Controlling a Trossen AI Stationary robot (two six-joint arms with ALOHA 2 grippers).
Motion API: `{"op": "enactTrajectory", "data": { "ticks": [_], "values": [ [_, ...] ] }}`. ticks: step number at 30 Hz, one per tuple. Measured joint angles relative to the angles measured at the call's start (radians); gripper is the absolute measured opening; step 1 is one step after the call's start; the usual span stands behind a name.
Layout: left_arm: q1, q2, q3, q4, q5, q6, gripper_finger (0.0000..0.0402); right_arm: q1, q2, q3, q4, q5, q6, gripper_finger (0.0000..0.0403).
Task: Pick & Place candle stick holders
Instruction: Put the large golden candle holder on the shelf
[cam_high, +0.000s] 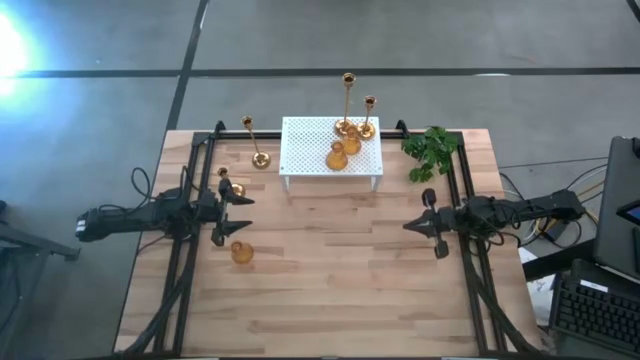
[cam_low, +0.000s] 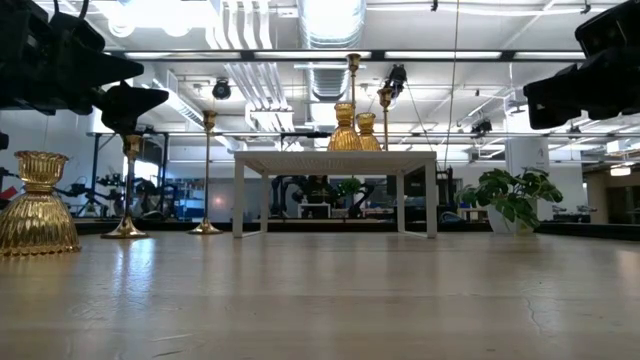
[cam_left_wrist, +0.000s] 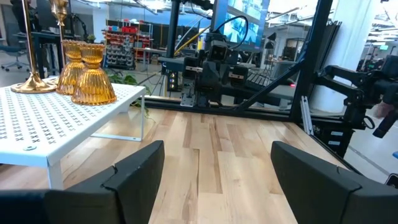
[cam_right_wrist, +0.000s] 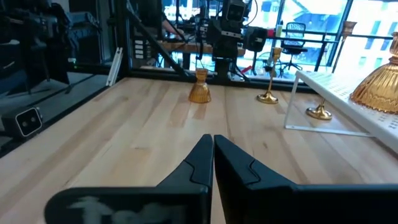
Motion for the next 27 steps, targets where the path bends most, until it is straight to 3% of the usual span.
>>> {"op": "enactTrajectory", "data": {
  "ticks": [22, 27],
  "values": [
    [0.000, 0.000, 0.000, 0.002, -0.015, 0.018, 0.0300, 0.000, -0.002, 0.000, 0.000, 0.001, 0.002, 0.0009],
    [0.000, -0.001, 0.000, 0.080, -0.028, 0.012, 0.0301, 0.000, -0.001, 0.000, 0.000, 0.002, 0.001, 0.0009]
  ]
}}
